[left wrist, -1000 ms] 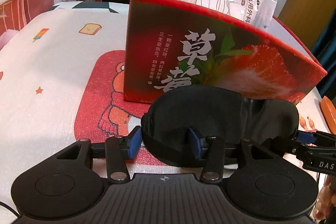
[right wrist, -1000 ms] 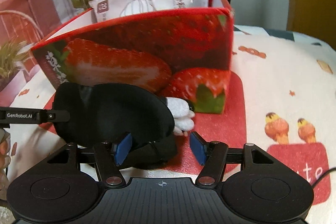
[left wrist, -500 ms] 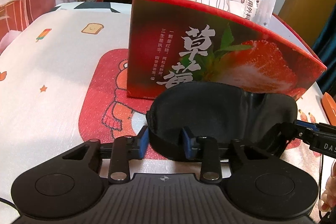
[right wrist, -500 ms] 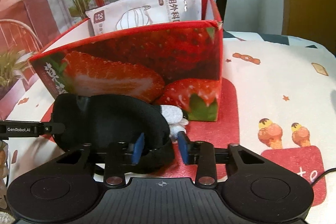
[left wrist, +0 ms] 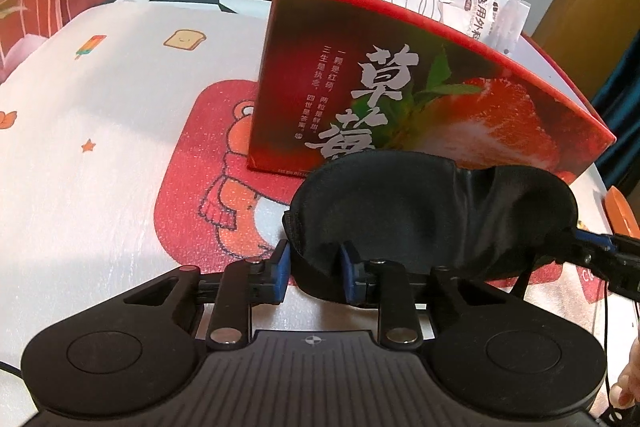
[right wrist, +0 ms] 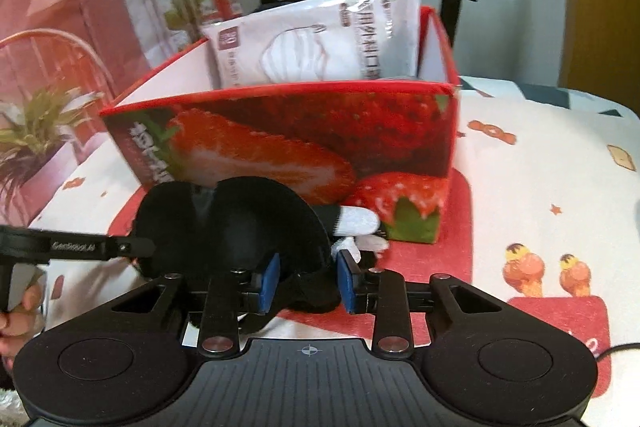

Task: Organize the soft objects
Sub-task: 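Close both grippers on the black eye mask's padded edge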

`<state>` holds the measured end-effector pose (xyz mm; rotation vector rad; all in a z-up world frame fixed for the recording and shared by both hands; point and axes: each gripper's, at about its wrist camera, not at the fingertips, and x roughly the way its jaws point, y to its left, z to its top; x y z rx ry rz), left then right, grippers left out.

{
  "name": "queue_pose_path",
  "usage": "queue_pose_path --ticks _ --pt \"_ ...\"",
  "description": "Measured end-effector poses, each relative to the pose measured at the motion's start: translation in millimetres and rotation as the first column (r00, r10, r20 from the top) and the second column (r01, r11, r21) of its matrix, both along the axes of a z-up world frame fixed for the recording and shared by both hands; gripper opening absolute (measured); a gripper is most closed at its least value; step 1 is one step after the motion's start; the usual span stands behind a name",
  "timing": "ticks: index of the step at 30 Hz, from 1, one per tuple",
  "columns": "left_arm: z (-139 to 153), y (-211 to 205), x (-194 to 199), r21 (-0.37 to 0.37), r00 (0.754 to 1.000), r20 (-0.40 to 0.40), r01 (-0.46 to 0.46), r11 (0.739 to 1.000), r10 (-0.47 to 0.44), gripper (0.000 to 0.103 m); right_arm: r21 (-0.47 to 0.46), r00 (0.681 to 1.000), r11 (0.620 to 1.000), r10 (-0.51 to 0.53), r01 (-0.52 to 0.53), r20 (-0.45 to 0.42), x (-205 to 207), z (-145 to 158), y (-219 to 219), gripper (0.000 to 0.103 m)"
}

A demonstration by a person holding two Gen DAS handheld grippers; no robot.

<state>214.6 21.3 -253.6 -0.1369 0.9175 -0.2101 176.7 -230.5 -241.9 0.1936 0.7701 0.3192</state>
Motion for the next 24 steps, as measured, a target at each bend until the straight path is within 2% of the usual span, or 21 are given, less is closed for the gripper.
queue_pose_path --ticks 6,12,20,24 --pt "-1 0 -1 -0.001 1.0 -0.005 -0.005 1.0 0.005 0.028 -0.011 1.0 1.0 0.024 -0.024 -0.001 0 1 8 0.031" --pt "-2 -1 -1 -0.006 1.0 -0.006 -0.003 1.0 0.003 0.028 -0.029 1.0 1.0 0.006 -0.006 0.009 -4 3 5 0.031" --pt "-2 -1 -3 -0.009 1.0 -0.005 0.013 1.0 -0.013 0.028 -0.03 0.999 0.999 -0.018 0.017 -0.039 -9 -2 0 0.031" --pt "-2 1 -3 -0.025 1.0 -0.002 0.011 1.0 -0.011 0.028 -0.047 0.999 0.999 -0.006 0.005 -0.032 -11 1 5 0.034"
